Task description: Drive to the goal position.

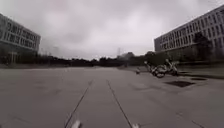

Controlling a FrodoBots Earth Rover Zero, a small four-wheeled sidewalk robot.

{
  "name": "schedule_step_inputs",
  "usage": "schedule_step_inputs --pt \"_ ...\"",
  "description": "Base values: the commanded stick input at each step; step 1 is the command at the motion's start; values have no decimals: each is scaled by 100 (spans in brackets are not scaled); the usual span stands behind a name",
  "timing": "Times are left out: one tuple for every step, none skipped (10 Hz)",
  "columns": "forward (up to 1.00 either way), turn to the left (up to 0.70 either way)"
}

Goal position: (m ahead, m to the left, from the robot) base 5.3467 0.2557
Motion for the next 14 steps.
schedule_step_inputs --pt "70 0" --pt "70 0" --pt "70 0" --pt "70 0" --pt "70 27" --pt "70 32" --pt "70 0" --pt "70 0" --pt "70 0" --pt "70 0" --pt "70 0" --pt "70 0" --pt "70 0" --pt "70 0"
